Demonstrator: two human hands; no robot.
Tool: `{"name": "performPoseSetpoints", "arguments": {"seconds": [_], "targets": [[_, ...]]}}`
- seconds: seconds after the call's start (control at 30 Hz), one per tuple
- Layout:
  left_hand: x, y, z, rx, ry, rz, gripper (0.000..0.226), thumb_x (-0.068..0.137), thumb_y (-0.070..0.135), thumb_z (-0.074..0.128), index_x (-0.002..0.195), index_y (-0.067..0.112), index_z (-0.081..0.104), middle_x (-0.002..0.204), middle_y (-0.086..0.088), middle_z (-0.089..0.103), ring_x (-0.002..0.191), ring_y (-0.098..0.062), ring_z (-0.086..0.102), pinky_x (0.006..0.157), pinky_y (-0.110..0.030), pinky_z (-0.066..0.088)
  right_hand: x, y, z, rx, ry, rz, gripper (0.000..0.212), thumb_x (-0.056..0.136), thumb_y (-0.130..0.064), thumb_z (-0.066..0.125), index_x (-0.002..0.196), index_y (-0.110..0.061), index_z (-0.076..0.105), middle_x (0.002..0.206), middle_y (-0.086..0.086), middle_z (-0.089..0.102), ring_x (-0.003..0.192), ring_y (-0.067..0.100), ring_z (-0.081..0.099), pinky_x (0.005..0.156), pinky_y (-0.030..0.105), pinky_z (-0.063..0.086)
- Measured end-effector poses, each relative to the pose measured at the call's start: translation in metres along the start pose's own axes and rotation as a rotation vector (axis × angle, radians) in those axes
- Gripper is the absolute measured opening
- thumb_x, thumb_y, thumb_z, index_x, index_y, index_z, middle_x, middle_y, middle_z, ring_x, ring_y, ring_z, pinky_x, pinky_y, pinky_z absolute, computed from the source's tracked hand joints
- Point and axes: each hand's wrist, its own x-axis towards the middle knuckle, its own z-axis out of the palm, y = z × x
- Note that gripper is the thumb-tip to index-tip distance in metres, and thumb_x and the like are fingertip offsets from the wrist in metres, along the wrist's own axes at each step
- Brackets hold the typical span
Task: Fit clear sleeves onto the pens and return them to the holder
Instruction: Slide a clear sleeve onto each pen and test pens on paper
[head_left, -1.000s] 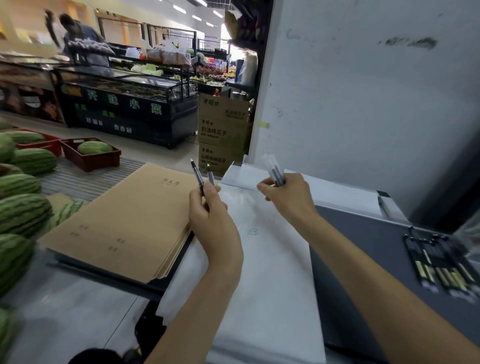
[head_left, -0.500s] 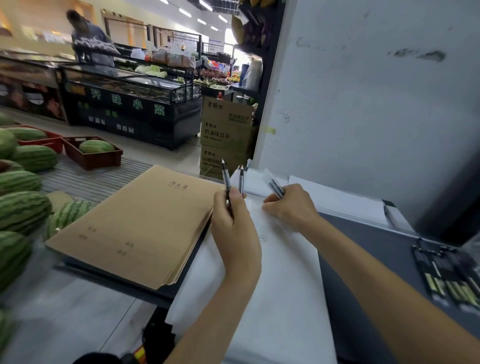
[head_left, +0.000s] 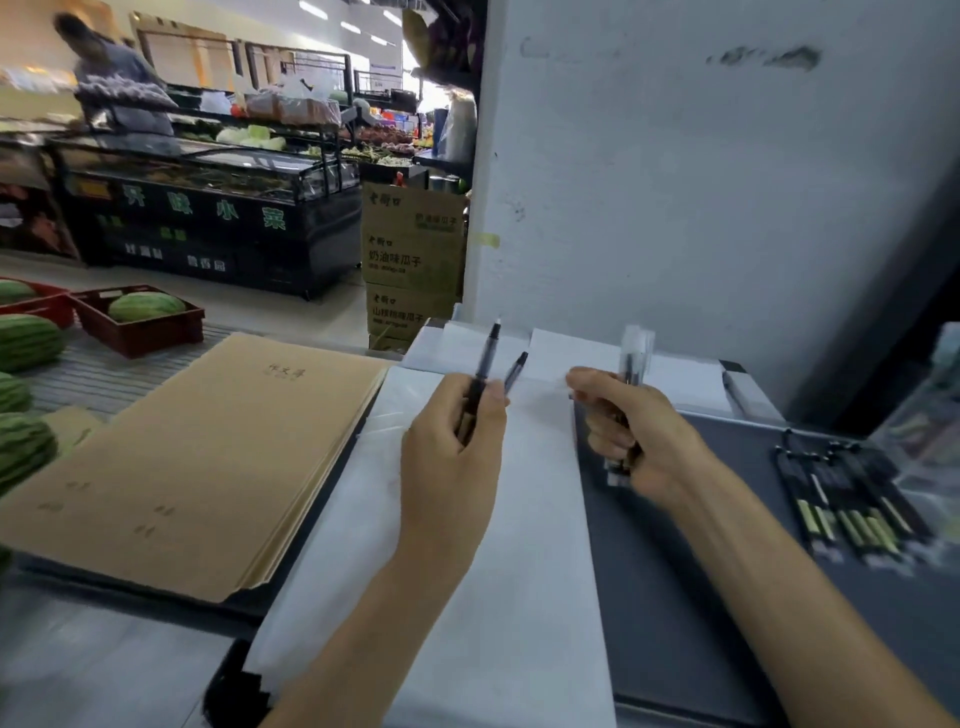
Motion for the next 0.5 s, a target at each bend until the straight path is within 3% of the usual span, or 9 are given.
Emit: {"name": "performPoseSetpoints", "arguments": {"seconds": [0.07,0.17,0.23,0.3,0.37,0.5], "targets": [[-0.002,0.0,0.002,0.044,-0.029,0.025,0.026,0.106,0.033,0.056,0.087,0.019,0.066,0.056,0.017,0.049,0.051,-0.005,0.041,0.049,-0.015,0.031,-0.002,0.002,-0.005,0.066,-0.014,-0.006,0.03,0.071,-0.022,0.088,0.096,-0.01,0.075,0.069,0.0,0.037,0.042,0.008,0.022,0.035,0.021,0.022],[-0.002,-0.001,0.002,0.043,-0.069,0.023,0.026,0.105,0.034,0.057,0.087,0.019,0.067,0.058,0.016,0.048,0.053,-0.006,0.041,0.05,-0.015,0.032,-0.006,-0.002,-0.01,0.124,-0.024,-0.033,0.045,0.064,-0.03,0.09,0.104,-0.013,0.079,0.073,-0.001,0.047,0.048,0.008,0.031,0.035,0.02,0.022],[0.0,-0.002,0.002,0.004,-0.091,-0.001,0.025,0.105,0.033,0.059,0.088,0.019,0.069,0.057,0.014,0.047,0.054,-0.007,0.04,0.051,-0.019,0.032,-0.011,-0.005,-0.011,0.151,-0.048,-0.061,0.042,0.068,-0.03,0.09,0.106,-0.013,0.08,0.082,-0.001,0.065,0.057,0.008,0.052,0.034,0.019,0.024],[0.001,-0.003,0.002,-0.01,-0.093,-0.019,0.023,0.105,0.033,0.06,0.087,0.02,0.07,0.056,0.015,0.047,0.053,-0.006,0.04,0.05,-0.019,0.032,-0.016,-0.008,-0.01,0.161,-0.072,-0.081,0.037,0.074,-0.028,0.087,0.108,-0.014,0.08,0.104,0.003,0.078,0.081,0.013,0.074,0.033,0.019,0.026],[0.001,-0.004,0.004,-0.015,-0.099,-0.024,0.022,0.104,0.032,0.062,0.085,0.022,0.07,0.055,0.017,0.049,0.052,-0.005,0.042,0.048,-0.015,0.033,-0.02,-0.009,-0.007,0.167,-0.088,-0.106,0.033,0.08,-0.026,0.084,0.111,-0.014,0.078,0.113,0.009,0.079,0.095,0.016,0.077,0.034,0.018,0.028],[0.0,-0.004,0.004,0.001,-0.127,-0.016,0.02,0.102,0.032,0.064,0.085,0.024,0.071,0.057,0.015,0.053,0.053,-0.004,0.044,0.049,-0.014,0.035,-0.023,-0.011,-0.002,0.153,-0.045,-0.189,0.029,0.082,-0.026,0.085,0.106,-0.018,0.071,0.11,0.011,0.079,0.091,0.017,0.077,0.034,0.018,0.031]]}}
